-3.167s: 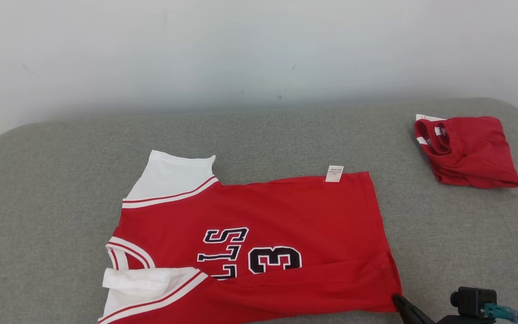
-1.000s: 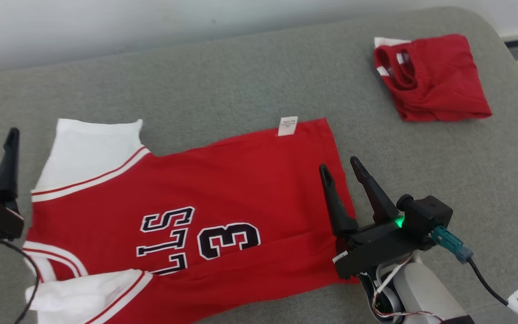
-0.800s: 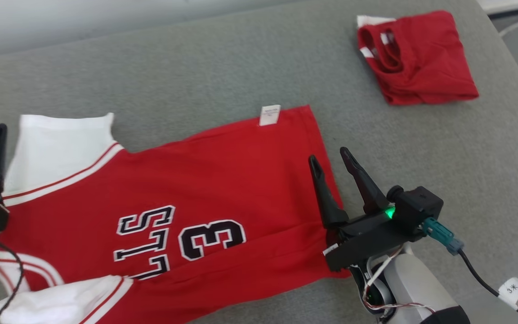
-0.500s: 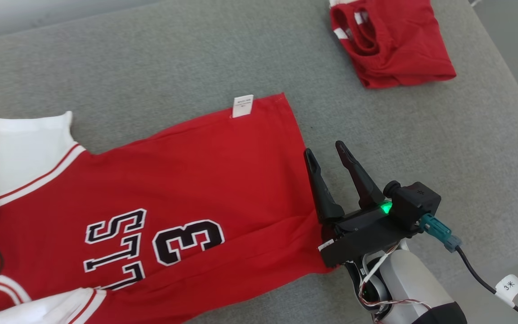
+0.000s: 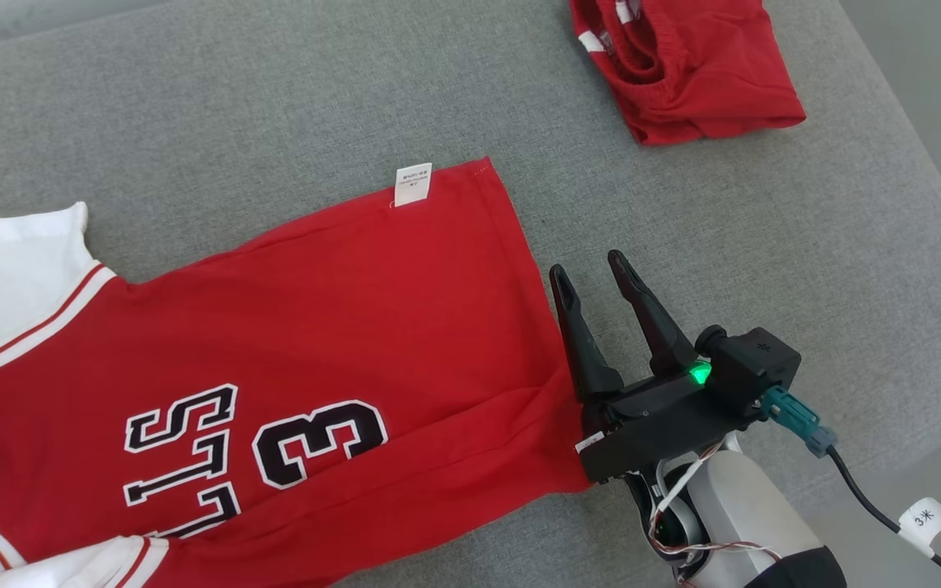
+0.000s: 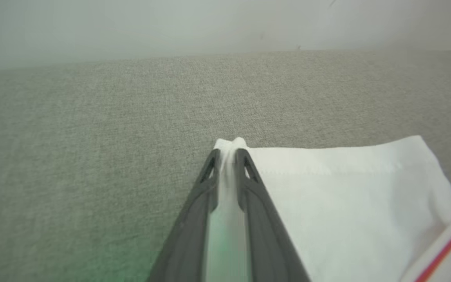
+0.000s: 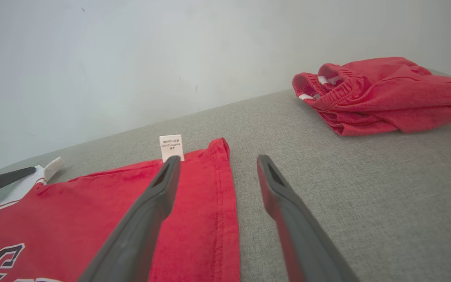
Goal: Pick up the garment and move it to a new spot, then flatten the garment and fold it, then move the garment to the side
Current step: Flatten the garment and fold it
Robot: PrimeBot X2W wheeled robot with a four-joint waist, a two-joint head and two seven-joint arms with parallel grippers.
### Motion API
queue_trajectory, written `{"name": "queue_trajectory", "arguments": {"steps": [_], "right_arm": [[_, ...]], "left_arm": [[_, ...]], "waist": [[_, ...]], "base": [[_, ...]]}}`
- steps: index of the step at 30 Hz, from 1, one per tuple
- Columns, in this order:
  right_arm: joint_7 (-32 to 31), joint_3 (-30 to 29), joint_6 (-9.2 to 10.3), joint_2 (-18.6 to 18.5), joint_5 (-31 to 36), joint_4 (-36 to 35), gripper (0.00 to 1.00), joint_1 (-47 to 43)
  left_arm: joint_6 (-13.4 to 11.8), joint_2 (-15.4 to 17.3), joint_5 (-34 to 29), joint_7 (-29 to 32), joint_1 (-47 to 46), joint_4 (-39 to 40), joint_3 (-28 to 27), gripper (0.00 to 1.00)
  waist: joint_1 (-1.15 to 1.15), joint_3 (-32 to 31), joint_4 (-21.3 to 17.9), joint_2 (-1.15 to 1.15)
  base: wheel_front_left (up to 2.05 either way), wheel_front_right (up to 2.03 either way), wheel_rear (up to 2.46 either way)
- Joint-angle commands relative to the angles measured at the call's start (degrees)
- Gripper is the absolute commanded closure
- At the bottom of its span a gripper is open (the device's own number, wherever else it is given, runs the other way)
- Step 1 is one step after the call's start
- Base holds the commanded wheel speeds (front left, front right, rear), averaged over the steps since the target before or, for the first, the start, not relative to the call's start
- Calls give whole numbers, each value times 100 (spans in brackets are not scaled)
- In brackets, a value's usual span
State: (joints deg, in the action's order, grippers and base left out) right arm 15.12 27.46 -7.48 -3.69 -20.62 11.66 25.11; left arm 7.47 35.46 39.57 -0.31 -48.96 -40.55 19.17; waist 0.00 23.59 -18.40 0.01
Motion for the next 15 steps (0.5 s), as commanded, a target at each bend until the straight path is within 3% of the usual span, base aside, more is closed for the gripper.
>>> {"name": "queue_trajectory", "arguments": {"steps": [1, 7, 15], "right_arm": [[12, 23, -2, 0, 53, 12, 0, 70], [-65, -59, -2, -83, 82, 436, 0, 405], [-755, -256, -2, -34, -91, 1453, 0, 1328]], "left_arm": [[-4, 59, -3, -103, -69, -36, 99, 100], [-4, 54, 110, -404, -170, -39, 343, 100], [-3, 2, 235, -707, -204, 103, 632, 100]], "waist": [[0, -34, 34, -1], [0, -176, 171, -1], [0, -299, 455, -1]], "base": [[0, 0, 0], [0, 0, 0], [0, 0, 0]]}}
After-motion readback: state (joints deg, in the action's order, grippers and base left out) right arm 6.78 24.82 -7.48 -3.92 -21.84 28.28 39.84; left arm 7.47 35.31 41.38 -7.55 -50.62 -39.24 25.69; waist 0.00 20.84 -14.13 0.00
